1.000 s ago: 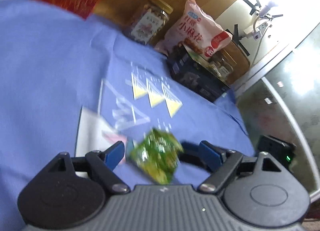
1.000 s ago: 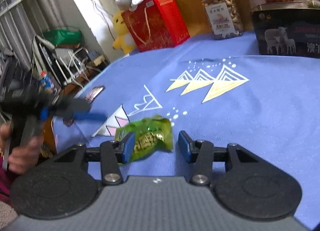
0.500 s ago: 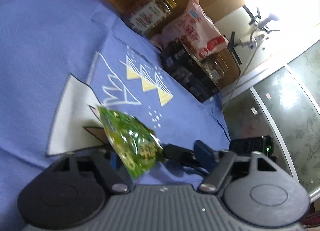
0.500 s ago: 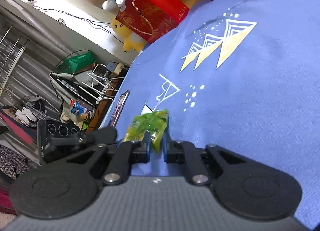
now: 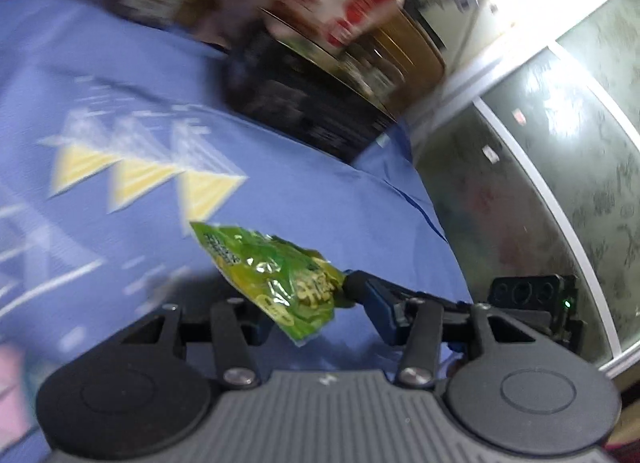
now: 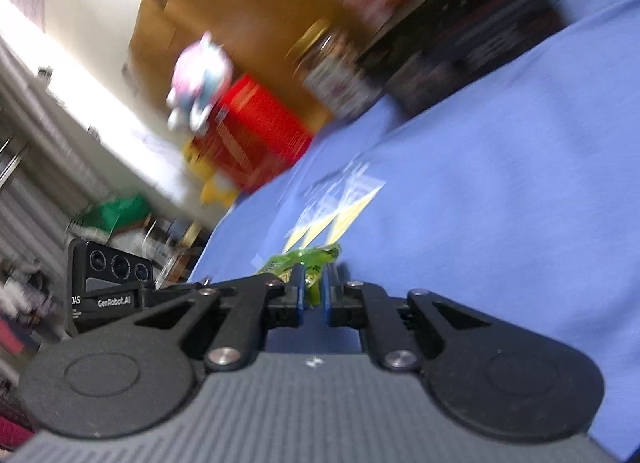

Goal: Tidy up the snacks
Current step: 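Lift the green pickle packet with the left tool toward the tin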

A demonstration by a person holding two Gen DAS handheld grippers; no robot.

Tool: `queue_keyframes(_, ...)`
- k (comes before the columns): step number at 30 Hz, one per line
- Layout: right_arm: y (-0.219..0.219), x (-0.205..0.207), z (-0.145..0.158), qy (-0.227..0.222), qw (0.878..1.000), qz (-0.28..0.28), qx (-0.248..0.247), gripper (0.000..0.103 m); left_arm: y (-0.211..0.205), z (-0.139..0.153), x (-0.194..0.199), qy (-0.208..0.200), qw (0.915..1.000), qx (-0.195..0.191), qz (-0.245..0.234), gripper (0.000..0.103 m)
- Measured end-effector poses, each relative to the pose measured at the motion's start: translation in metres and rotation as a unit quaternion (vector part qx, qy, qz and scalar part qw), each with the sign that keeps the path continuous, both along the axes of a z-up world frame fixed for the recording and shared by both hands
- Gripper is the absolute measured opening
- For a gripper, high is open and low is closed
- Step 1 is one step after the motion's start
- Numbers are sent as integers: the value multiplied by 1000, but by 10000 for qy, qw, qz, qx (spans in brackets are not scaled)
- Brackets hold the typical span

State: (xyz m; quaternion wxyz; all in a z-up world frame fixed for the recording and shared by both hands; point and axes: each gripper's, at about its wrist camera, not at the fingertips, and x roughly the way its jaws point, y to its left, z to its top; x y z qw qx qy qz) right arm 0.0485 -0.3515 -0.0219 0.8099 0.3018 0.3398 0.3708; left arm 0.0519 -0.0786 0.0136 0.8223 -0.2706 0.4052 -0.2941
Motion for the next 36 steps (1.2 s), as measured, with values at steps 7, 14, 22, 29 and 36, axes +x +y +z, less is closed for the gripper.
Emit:
queue_keyframes(7,-52,-4,-4,-35,9946,-1004,-255,12,-52,-23,48,420,9976,-229,-507,46)
queue_keyframes(14,-88,2,-26,580,9894,-1258,434,20,-59,-46,73,961,9912,-795,-448,28)
queue_keyframes(22,-81,8,-21,532,9906,-1199,379,21,-46,-56,78,1281,9828,-1320,-184,28)
queue_keyframes(29,-74,11,-17,247,9922,-1223,-39,20,-48,-54,77,1213,9868,-1069,-128,25)
queue_keyframes(36,-66,7,-8,-218,9919,-1222,-273,7,-48,-38,75,926,9919,-844,-225,26)
